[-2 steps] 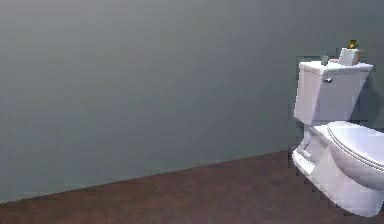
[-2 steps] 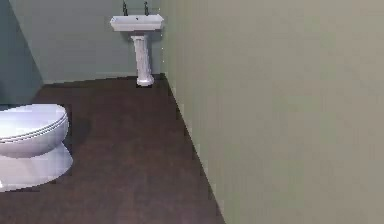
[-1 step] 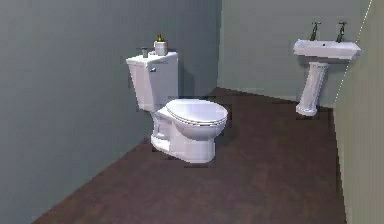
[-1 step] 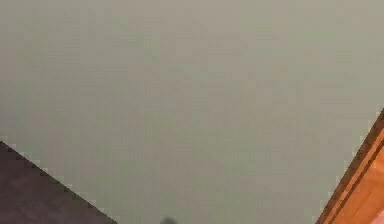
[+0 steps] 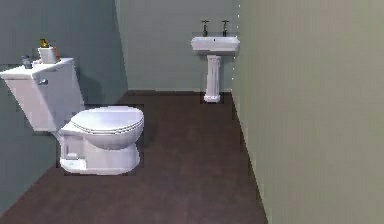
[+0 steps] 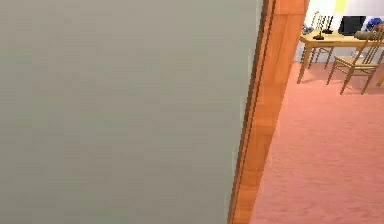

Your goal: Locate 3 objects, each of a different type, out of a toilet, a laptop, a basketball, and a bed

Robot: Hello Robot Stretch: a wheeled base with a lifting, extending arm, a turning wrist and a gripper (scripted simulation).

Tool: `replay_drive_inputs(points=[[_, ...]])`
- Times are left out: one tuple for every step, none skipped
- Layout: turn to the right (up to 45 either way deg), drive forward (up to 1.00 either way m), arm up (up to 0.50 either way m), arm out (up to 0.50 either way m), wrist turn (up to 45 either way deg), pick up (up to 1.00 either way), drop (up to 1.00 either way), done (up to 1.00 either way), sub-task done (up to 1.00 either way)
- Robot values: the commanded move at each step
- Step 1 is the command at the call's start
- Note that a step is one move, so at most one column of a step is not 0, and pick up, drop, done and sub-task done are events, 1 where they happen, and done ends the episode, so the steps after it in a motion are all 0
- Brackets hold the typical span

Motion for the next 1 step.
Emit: replay_drive_inputs(points=[[3.0, 0.0, 0.0, 0.0, 0.0, 0.0, 0.0, 0.0, 0.0]])
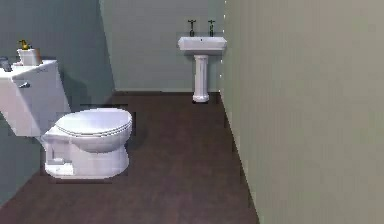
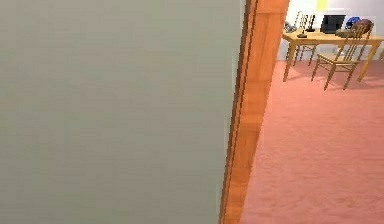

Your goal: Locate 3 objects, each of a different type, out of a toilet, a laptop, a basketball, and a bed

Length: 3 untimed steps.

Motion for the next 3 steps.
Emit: replay_drive_inputs(points=[[0.0, 1.0, 0.0, 0.0, 0.0, 0.0, 0.0, 0.0, 0.0], [12.0, 0.0, 0.0, 0.0, 0.0, 0.0, 0.0, 0.0, 0.0], [0.0, 0.05, 0.0, 0.0, 0.0, 0.0, 0.0, 0.0, 0.0]])
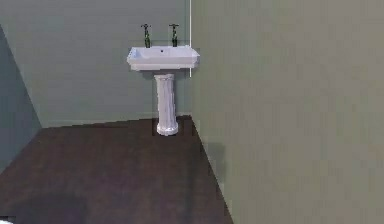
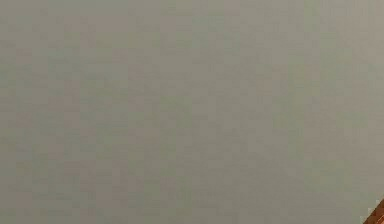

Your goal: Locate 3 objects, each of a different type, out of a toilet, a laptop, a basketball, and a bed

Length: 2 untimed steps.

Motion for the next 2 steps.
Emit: replay_drive_inputs(points=[[-45.0, 0.0, 0.0, 0.0, 0.0, 0.0, 0.0, 0.0, 0.0], [-24.0, 0.0, 0.0, 0.0, 0.0, 0.0, 0.0, 0.0, 0.0]])
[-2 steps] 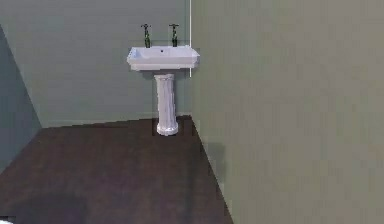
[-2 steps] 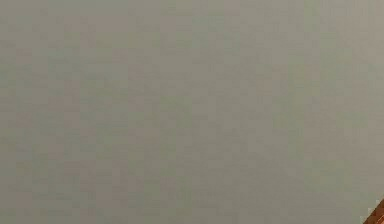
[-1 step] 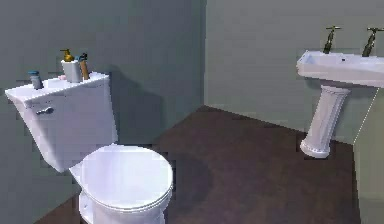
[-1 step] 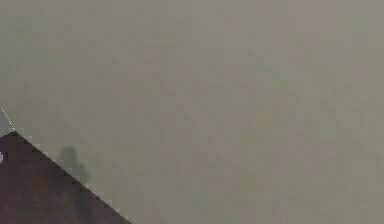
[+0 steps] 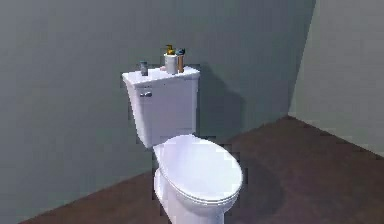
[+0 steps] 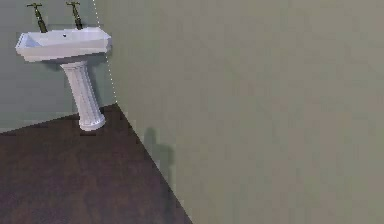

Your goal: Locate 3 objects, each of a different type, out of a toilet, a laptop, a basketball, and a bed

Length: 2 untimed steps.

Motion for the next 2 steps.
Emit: replay_drive_inputs(points=[[0.0, 0.0, 0.0, 0.0, 0.0, 0.0, 0.0, 0.0, 1.0], [-45.0, 0.0, 0.0, 0.0, 0.0, 0.0, 0.0, 0.0, 0.0]])
